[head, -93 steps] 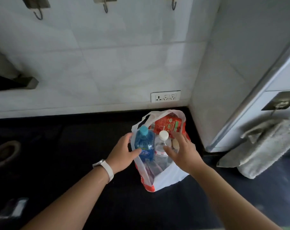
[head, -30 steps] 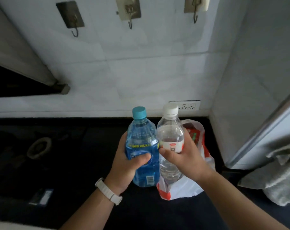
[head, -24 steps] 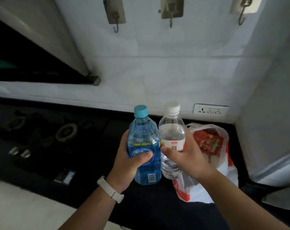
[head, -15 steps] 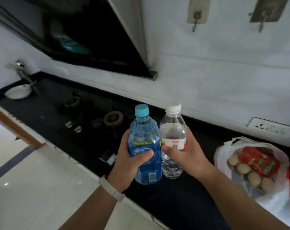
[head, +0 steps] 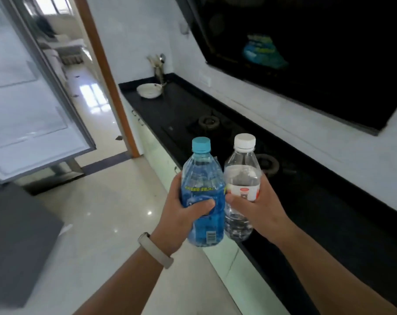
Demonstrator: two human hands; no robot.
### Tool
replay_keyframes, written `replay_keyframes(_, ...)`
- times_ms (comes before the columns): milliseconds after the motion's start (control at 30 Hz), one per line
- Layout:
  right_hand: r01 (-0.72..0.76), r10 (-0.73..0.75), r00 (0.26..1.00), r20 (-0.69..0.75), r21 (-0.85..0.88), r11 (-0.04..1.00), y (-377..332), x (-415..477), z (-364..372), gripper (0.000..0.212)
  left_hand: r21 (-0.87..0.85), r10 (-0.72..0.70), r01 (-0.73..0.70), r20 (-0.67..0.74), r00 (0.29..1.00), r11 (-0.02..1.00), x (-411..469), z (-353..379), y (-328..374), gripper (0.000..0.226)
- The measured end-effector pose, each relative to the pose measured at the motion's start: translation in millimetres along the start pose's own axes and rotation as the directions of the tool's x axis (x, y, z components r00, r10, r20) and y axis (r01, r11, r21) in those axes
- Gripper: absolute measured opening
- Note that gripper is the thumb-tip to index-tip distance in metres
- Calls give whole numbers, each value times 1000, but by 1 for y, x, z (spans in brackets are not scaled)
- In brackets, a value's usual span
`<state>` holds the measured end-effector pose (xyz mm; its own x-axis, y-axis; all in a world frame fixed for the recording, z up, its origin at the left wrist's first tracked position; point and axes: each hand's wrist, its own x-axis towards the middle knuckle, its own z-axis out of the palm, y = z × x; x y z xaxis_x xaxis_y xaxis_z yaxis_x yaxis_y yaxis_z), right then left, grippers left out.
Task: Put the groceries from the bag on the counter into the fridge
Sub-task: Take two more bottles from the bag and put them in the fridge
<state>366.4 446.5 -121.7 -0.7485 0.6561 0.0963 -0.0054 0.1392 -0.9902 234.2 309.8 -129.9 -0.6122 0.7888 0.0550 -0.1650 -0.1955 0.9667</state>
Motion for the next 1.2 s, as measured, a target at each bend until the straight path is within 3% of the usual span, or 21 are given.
replay_keyframes(233,34,-41,979,201,38,999,-9,42,109,46,17,69,-67,-237,969,998,-22,-97,24,79)
replay_keyframes(433,56,-66,921,383,38,998,-15,65,171,47,59,133,-119,-412,902,991,-43,-144,34,77)
replay_keyframes(600,13,-52,841,538,75,997,-6,95,223,61,89,135,-103,-544,828,991,-46,-185,34,78)
replay_keyframes(900,27,-124,662,739,142,990,0,188,304,62,136,139,-60,-707,694,989,1,-251,48,74)
replay_keyframes(1200,71,-167,548,819,153,986,2,284,362,60,201,189,-42,-804,564,979,62,-287,73,75)
